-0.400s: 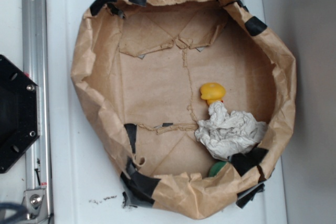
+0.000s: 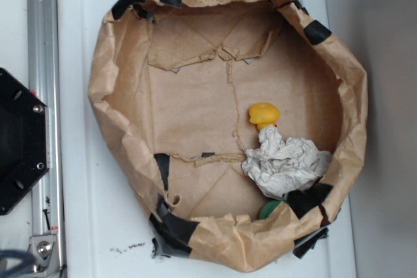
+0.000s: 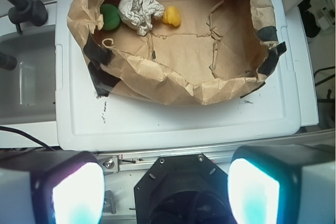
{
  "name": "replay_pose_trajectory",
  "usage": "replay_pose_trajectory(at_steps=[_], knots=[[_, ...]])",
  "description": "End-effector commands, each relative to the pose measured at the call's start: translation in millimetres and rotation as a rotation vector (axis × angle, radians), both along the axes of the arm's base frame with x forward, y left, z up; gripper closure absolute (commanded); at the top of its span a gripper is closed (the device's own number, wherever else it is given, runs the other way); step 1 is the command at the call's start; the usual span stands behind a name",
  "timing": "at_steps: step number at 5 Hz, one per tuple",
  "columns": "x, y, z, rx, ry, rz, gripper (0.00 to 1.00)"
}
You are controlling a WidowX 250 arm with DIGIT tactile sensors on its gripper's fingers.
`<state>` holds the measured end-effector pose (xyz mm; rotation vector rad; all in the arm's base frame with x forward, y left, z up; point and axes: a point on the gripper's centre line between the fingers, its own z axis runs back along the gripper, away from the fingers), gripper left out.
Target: Grab the white paper.
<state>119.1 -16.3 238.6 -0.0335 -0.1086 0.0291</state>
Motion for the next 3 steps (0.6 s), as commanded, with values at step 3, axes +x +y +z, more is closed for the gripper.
replay_pose_trajectory(at_steps=[3], knots=[[159.5,15.4,-68.8,0.137,-0.296,-0.341,0.00]])
